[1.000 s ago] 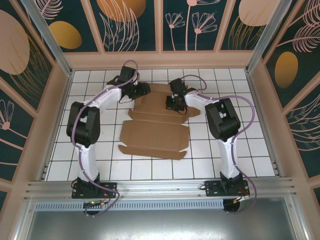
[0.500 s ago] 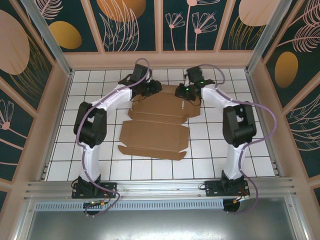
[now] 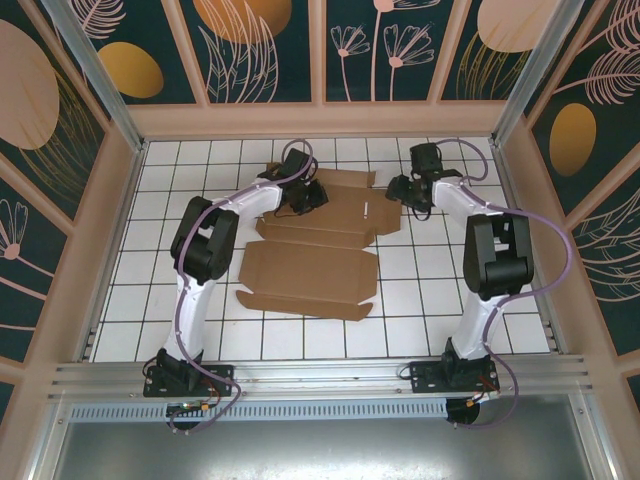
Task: Fold the paper box
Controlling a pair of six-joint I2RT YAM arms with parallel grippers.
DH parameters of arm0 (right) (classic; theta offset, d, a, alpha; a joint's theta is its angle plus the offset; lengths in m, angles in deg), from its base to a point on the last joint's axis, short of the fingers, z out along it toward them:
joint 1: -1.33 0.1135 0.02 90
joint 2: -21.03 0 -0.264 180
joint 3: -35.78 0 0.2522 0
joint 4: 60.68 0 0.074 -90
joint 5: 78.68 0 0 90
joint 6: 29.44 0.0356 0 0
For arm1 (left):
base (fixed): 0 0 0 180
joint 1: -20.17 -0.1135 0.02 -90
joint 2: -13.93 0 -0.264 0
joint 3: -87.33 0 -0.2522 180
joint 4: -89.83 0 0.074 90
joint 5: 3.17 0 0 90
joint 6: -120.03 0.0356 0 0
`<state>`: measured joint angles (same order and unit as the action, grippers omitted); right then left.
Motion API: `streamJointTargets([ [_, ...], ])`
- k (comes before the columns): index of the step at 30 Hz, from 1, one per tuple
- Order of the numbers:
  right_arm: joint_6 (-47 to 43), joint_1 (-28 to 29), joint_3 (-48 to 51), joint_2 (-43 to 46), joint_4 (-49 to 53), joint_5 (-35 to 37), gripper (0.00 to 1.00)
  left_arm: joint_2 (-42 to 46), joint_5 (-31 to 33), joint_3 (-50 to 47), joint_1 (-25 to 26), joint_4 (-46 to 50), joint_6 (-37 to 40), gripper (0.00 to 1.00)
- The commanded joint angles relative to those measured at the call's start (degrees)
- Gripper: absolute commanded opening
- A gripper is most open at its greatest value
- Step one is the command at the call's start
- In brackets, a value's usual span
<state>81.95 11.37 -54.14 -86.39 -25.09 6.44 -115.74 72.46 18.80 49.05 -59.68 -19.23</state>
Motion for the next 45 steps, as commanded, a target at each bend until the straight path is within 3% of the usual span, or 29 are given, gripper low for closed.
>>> streamJointTargets([
  [1,-1.6,-0.7,1.6,-2.0,-4.0,-7.7,0.61,-2.6,1.5,-0.9,-0.1,-0.1,-1.1,0.13],
  [6,-1.6,-2.1,2.4,-4.1,-6.9,-15.1,0.57,-3.7,1.6,-2.5,-0.1,-1.1,-2.0,0.04],
  [9,-1.0,-2.8,2.6,-5.7,-7.5,-17.6,0.5,-3.7,1.5,-4.3,-0.1,-2.4,-2.7,0.0],
  [18,1.0,-2.4,4.3,-3.7,-9.8,-23.1,0.12,-3.1,1.3,-6.5,-0.1,-3.5,-3.1,0.0],
  [25,2.5,1.3,0.2,0.6,-5.8,-20.7,0.07,-2.8,1.5,-6.9,-0.2,-3.3,-2.8,0.0],
  [30,1.7,6.2,-4.9,-1.9,-1.9,-17.3,0.13,-2.8,1.4,-6.7,-0.2,-3.2,-2.7,0.0],
  [35,1.7,10.3,-8.6,-6.9,-1.9,-17.5,0.5,-2.8,1.3,-6.5,-0.2,-3.2,-2.6,0.0],
  [41,1.7,10.7,-9.8,-12.6,-6.4,-21.9,0.61,-2.6,0.8,-6.3,-0.2,-3.2,-2.4,0.0],
  [45,2.4,10.8,-9.5,-15.0,-10.6,-25.9,0.62,-2.6,0.6,-5.9,-0.3,-3.2,-2.4,0.0],
])
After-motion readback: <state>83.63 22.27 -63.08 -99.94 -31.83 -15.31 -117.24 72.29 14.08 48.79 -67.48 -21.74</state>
